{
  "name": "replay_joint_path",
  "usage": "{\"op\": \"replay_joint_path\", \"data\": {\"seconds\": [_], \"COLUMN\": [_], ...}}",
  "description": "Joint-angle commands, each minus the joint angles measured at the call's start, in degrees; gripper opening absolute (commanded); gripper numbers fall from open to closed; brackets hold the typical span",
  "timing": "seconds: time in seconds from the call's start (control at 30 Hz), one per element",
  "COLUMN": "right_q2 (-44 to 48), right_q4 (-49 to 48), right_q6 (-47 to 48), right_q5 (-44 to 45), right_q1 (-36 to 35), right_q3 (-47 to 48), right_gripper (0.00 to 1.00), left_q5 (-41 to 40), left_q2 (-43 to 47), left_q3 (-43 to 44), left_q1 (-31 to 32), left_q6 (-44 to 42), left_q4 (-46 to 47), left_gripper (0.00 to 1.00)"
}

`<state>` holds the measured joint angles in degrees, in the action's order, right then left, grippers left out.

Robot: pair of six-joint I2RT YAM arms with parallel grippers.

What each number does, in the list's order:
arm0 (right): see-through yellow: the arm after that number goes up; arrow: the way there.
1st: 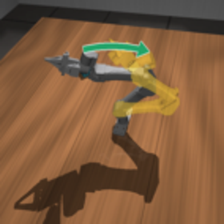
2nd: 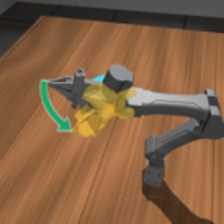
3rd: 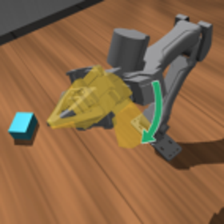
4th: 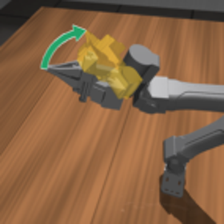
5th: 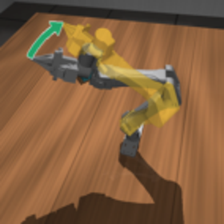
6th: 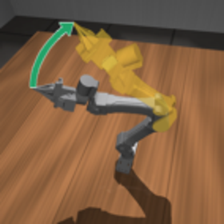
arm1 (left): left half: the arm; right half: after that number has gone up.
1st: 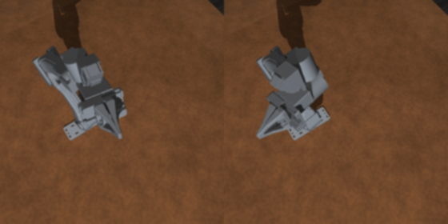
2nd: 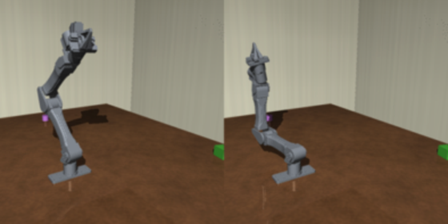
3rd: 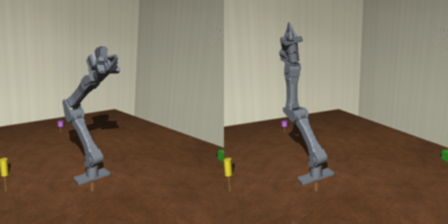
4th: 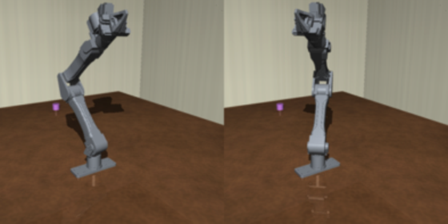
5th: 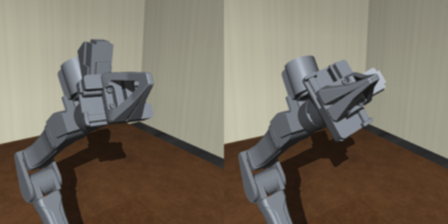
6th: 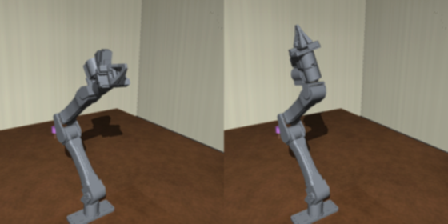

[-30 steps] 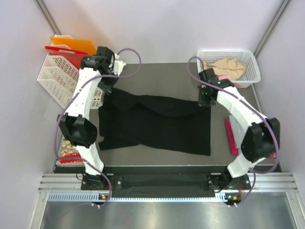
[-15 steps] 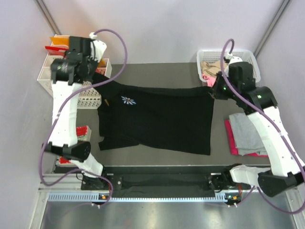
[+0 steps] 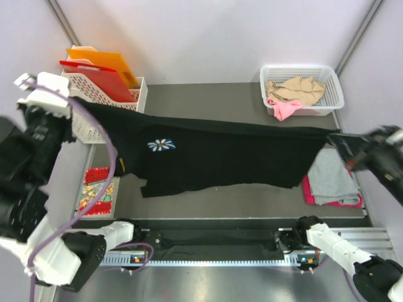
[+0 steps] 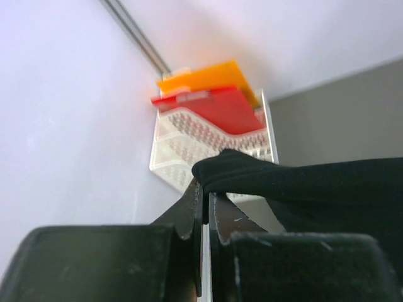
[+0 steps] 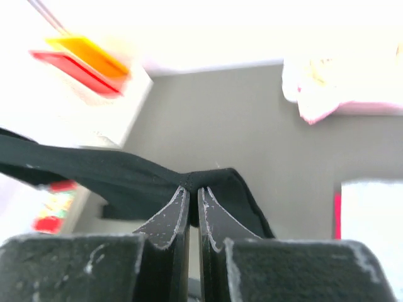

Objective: Fold and stack the t-shirts
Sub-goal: Flatten out the tshirt

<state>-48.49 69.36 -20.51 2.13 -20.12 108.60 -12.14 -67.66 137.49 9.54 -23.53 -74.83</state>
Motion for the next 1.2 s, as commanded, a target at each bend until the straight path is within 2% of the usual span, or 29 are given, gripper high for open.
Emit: {"op": "replay_joint_path", "data": {"seconds": [0.0,0.1,0.2,0.33,0.43,0.47,0.57,0.67,0.83,1.0,1.17], "right_q2": [0.0,-1.5,-0.3,3.0,4.7,5.6,5.4,3.2,-1.8,-5.8,-5.1], "right_q4": [7.9,9.7,8.7,6.0,3.9,2.6,-2.2,-6.6,-10.7,-9.8,-5.1], "right_q6": [2.4,2.2,1.4,1.2,1.9,2.2,3.8,5.2,6.6,6.4,5.0], "right_q5": [2.6,1.2,0.2,0.3,0.5,0.9,2.0,5.2,7.4,8.6,7.5], "right_q1": [0.1,0.1,0.3,0.3,0.3,0.3,0.3,0.3,0.0,-0.1,-0.1], "right_q3": [14.2,20.1,18.2,10.7,4.1,0.1,-5.3,-6.7,-3.9,-3.1,-5.0], "right_gripper": [0.0,0.0,0.0,0.0,0.0,0.0,0.0,0.0,0.0,0.0,0.0], "left_q5": [2.7,10.3,13.3,11.6,10.2,10.2,11.3,13.7,13.8,14.5,19.3], "left_q2": [2.3,9.0,12.5,12.4,14.0,14.5,14.0,10.2,-1.7,-10.6,-8.6], "left_q3": [5.2,-0.4,-4.7,-5.7,-13.0,-18.8,-28.3,-31.6,-26.8,-15.9,-8.9], "left_q1": [-4.7,-13.1,-18.1,-18.6,-18.6,-18.7,-18.7,-18.6,-18.7,-18.6,-18.6], "left_q6": [-4.1,-7.0,-6.4,-4.4,-4.0,-3.7,-3.6,-3.0,-2.3,-3.5,-3.6], "left_q4": [2.9,8.5,15.0,15.2,16.3,16.9,18.4,18.6,17.5,13.8,8.5], "left_gripper": [0.0,0.0,0.0,0.0,0.0,0.0,0.0,0.0,0.0,0.0,0.0]}}
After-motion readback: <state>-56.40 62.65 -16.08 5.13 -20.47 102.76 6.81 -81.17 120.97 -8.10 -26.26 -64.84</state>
